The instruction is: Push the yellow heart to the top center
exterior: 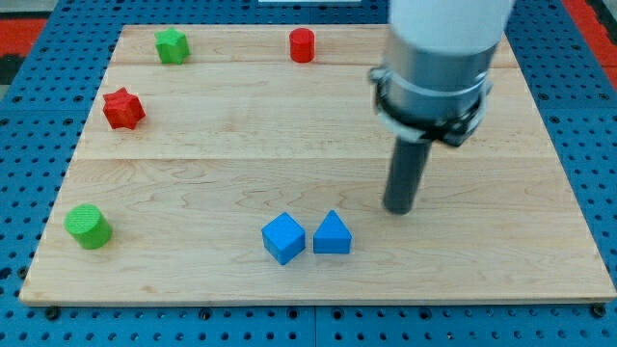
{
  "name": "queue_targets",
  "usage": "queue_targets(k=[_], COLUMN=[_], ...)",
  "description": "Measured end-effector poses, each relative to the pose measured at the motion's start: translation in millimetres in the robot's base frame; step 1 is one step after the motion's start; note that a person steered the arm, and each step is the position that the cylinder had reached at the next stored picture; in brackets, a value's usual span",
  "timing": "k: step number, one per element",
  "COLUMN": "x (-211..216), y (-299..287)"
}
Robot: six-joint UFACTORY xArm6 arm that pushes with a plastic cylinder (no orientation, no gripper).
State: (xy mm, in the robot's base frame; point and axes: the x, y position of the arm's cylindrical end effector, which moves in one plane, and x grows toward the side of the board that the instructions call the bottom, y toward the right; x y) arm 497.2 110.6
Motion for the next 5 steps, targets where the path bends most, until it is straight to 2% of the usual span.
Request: queue_targets(k=[1,2,5], x=[-52,-99,-202], y=[43,54,51])
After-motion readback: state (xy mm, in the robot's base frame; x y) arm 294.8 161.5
